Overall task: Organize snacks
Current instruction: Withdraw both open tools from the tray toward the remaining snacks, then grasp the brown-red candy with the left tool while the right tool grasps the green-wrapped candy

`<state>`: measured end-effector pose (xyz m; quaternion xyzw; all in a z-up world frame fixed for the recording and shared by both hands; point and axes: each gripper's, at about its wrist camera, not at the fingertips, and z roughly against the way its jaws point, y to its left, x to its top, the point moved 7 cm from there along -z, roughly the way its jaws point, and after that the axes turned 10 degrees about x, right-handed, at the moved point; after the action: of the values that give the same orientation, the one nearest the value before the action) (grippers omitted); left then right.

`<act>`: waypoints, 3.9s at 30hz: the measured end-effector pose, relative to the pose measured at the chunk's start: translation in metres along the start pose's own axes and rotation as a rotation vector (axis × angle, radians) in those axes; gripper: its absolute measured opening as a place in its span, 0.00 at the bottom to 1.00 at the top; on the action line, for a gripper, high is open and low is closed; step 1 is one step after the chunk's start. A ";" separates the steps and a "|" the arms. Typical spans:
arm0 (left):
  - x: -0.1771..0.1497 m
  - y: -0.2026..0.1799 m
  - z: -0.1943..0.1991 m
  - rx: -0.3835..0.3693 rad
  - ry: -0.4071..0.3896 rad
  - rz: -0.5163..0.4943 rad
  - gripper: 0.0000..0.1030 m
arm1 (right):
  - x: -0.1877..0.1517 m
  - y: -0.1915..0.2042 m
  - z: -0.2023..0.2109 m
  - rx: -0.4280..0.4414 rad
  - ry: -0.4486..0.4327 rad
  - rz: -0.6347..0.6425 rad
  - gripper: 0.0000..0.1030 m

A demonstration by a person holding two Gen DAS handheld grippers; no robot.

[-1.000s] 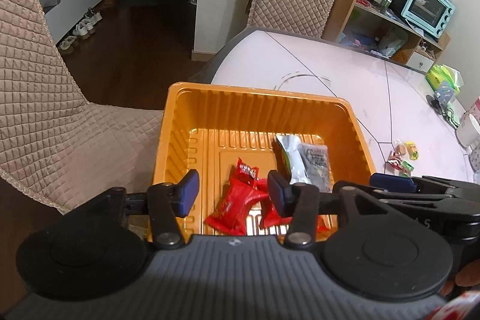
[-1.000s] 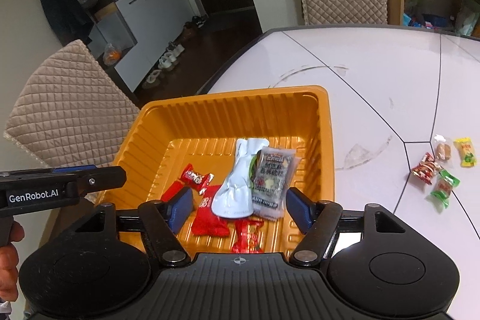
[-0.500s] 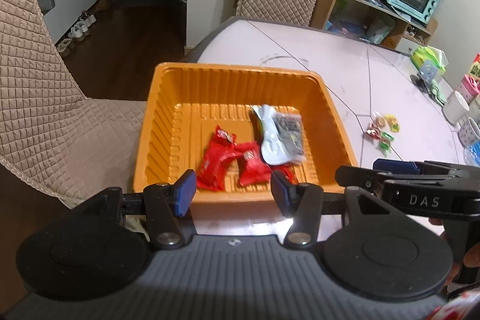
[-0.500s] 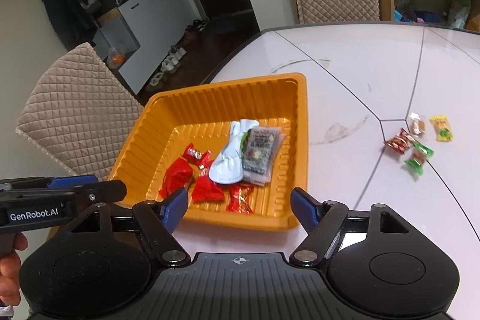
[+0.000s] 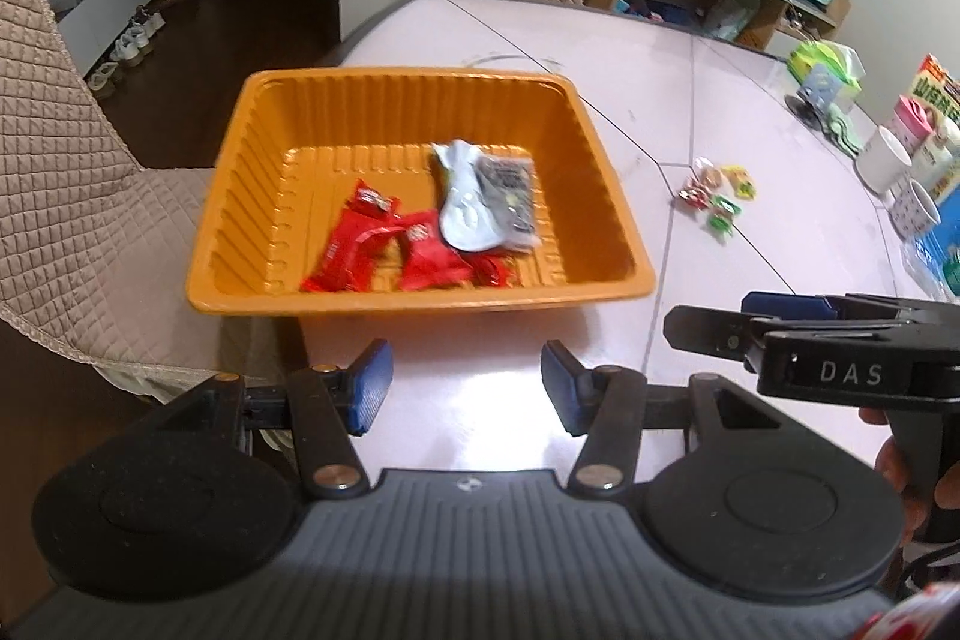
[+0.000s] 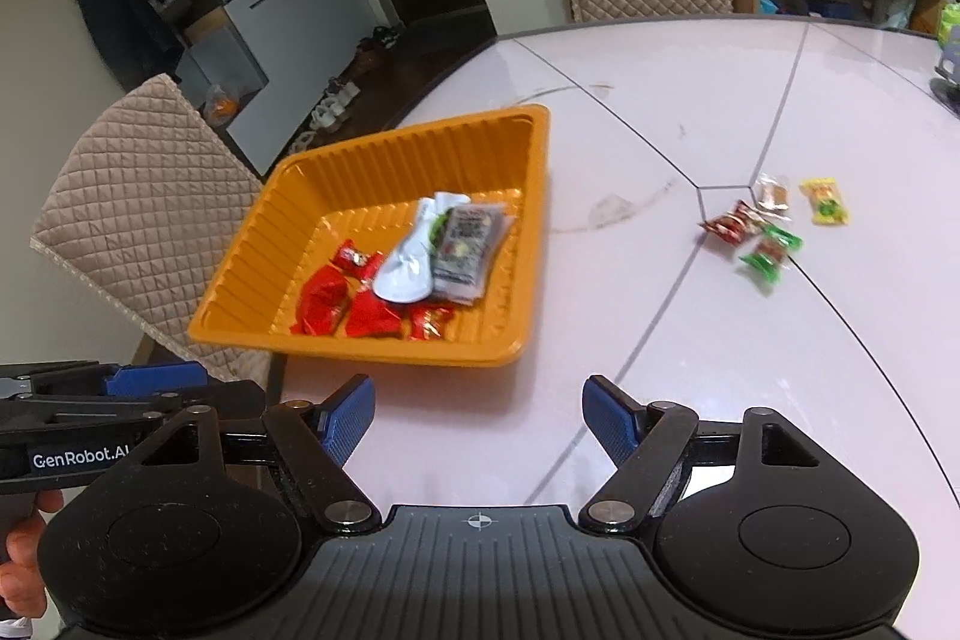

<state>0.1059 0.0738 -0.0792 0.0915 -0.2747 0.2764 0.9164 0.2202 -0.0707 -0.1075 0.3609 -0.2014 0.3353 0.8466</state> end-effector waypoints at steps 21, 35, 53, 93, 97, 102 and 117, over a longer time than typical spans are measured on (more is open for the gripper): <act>0.009 -0.095 -0.011 -0.087 -0.009 -0.156 0.49 | -0.010 -0.086 0.059 -0.132 -0.072 -0.120 0.74; 0.048 -0.166 -0.039 -0.154 -0.064 -0.267 0.48 | 0.001 -0.151 0.084 -0.224 -0.157 -0.217 0.74; 0.095 -0.216 -0.109 -0.170 -0.062 -0.382 0.40 | 0.031 -0.197 0.044 -0.261 -0.170 -0.243 0.73; 0.119 -0.226 -0.173 -0.187 0.019 -0.421 0.21 | 0.041 -0.222 0.026 -0.265 -0.170 -0.294 0.73; 0.125 -0.212 -0.161 -0.182 -0.002 -0.374 0.21 | 0.048 -0.208 0.009 -0.234 -0.153 -0.243 0.64; 0.128 -0.194 -0.151 -0.159 -0.020 -0.339 0.21 | 0.053 -0.192 -0.016 -0.189 -0.113 -0.200 0.50; 0.128 -0.166 -0.143 -0.135 -0.026 -0.271 0.21 | 0.063 -0.177 -0.053 -0.302 -0.064 -0.073 0.23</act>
<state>0.3528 0.0402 -0.1300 0.0696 -0.2895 0.1298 0.9458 0.3957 -0.0957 -0.1895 0.2470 -0.2634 0.2586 0.8960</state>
